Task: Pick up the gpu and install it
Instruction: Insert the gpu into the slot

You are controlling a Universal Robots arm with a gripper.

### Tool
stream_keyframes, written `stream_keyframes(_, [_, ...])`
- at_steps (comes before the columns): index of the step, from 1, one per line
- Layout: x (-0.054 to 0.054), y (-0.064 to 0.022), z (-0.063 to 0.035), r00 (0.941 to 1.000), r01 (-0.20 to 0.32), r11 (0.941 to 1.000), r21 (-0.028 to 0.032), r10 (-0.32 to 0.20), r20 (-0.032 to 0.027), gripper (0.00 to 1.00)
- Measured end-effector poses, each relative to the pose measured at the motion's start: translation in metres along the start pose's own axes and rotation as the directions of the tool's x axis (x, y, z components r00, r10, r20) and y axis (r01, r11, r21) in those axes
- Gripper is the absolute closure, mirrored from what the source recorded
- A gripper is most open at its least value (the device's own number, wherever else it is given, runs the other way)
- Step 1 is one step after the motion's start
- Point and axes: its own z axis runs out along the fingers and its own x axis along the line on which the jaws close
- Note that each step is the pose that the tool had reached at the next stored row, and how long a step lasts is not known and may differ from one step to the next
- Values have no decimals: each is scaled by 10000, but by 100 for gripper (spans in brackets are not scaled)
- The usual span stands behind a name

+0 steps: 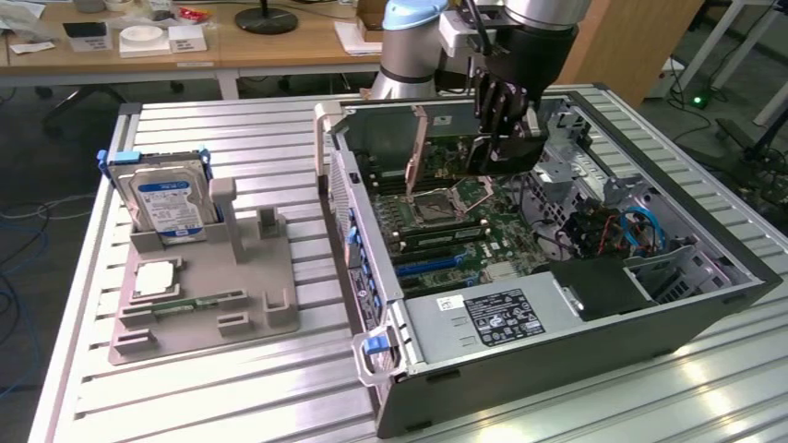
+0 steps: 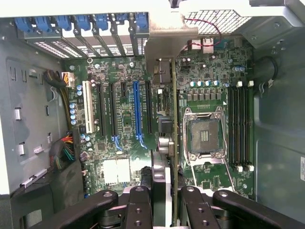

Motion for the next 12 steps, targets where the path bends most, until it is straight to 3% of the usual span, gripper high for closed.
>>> stream_keyframes(7, [2,15,18,9999,104,9999,-4,-104,4,72])
stream_keyframes(12, [55,14,89,9996,287,9996,-19,-287,4,72])
